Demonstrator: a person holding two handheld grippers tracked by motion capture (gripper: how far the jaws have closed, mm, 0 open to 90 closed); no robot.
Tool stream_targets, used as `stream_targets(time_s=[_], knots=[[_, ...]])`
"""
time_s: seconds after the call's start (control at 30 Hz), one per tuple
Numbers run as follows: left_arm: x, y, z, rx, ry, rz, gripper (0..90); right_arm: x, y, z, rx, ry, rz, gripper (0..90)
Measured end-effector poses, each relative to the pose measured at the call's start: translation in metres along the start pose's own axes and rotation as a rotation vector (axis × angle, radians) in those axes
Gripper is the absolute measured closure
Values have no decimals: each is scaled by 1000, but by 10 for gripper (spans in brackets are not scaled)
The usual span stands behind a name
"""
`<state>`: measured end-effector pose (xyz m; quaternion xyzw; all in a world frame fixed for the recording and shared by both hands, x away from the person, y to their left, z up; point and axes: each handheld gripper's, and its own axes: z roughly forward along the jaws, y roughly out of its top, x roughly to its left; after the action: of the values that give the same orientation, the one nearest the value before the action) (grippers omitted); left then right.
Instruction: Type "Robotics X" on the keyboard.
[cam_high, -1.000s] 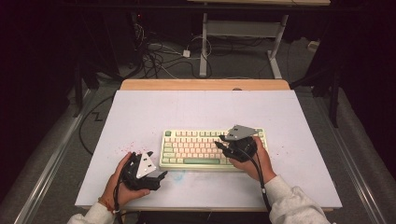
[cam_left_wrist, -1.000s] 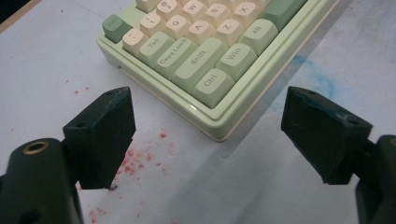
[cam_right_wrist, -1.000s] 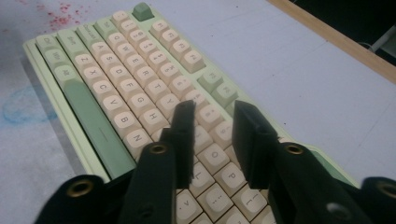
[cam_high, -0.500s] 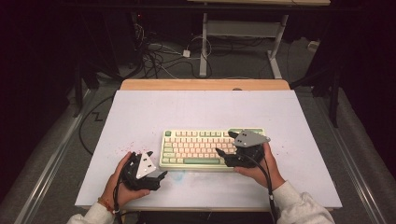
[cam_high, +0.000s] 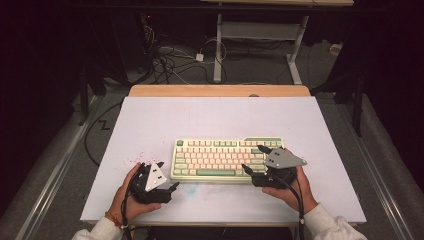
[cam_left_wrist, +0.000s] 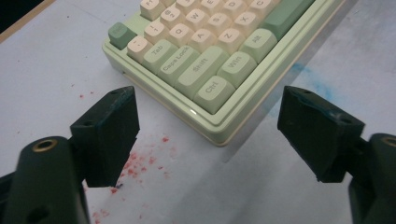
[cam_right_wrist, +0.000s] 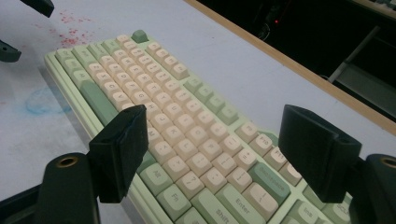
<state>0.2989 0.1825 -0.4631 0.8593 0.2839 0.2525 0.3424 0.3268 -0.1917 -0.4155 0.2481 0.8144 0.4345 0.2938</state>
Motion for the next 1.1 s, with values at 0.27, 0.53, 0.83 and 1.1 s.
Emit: stream_targets(time_s=[0.27,0.53,0.83,1.1], knots=[[-2,3,-1,-5,-10,-12,227,-4,-14,-15,8,-30,18,244],[2,8,1,51,-1,-53,367,-2,-30,-30,29,-68,4,243],[5,23,5,54,-38,-44,780,-2,-45,-38,54,-75,21,242],[3,54,20,51,-87,-9,871,5,-46,-34,69,-58,-6,241]])
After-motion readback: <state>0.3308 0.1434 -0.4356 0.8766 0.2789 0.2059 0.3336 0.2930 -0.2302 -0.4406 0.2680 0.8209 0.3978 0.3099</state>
